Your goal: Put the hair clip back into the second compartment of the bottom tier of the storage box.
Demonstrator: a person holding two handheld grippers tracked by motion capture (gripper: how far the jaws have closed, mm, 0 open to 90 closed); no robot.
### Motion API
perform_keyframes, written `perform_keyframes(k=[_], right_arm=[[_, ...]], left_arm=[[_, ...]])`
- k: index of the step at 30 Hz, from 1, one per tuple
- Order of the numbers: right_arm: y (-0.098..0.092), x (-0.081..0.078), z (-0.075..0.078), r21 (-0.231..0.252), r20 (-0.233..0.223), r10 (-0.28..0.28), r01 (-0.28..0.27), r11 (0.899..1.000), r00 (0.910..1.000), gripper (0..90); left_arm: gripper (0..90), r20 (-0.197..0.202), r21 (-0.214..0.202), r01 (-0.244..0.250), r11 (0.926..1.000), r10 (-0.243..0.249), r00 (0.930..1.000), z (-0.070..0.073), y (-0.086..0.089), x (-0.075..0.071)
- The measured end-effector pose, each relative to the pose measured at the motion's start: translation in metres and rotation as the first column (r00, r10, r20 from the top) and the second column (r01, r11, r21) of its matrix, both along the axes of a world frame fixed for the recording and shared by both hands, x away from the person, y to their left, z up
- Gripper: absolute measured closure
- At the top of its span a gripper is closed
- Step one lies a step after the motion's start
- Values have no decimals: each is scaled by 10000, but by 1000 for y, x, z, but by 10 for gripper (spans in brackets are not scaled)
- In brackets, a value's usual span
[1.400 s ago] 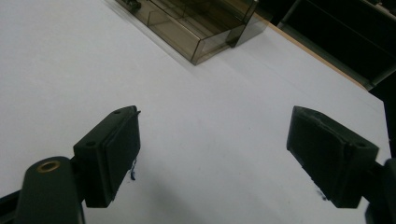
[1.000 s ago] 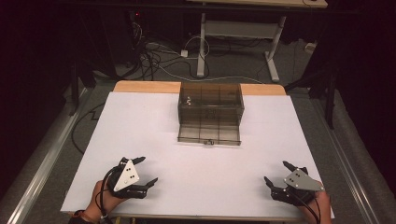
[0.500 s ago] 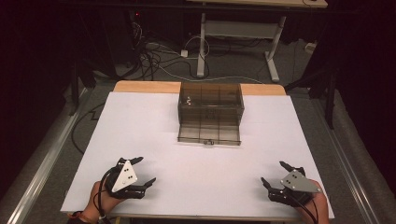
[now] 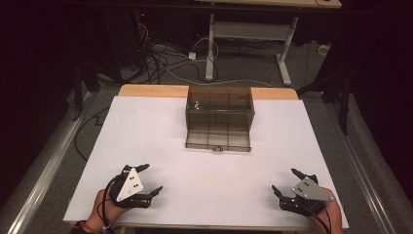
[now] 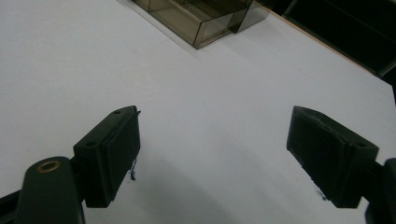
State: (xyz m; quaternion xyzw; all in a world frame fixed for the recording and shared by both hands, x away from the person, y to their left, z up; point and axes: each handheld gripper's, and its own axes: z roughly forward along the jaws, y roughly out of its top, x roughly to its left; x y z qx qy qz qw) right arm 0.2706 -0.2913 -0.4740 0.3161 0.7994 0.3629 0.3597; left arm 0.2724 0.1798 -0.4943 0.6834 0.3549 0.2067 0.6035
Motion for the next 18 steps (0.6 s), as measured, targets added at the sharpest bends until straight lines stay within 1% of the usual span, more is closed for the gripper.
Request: perform_keyframes(k=[3, 5, 8, 12, 15, 18], right_arm=[[0, 0, 1, 10, 48, -4, 4, 10000, 10000, 173], [1, 0, 1, -72, 76, 41, -41, 10000, 10000, 173], [1, 0, 1, 2, 44, 36, -36, 10000, 10000, 173], [0, 0, 2, -84, 37, 109, -108, 9999, 9999, 173], [-3, 0, 3, 154, 17, 83, -83, 9998, 10000, 173], [-3, 0, 1, 65, -28, 85, -84, 9999, 10000, 173]], left_arm=[[178, -3, 16, -15, 10000, 15, 10000, 0, 1, 0], [178, -6, 7, -35, 10000, 35, 10000, 0, 1, 1], [178, -35, 2, -75, 10000, 75, 10000, -1, 2, 2], [178, -10, 18, -153, 9999, 153, 9999, 0, 3, 3], [178, 22, -23, -202, 9998, 202, 9998, 1, 3, 5], [177, 55, -120, -185, 9998, 186, 9998, 2, 1, 5]])
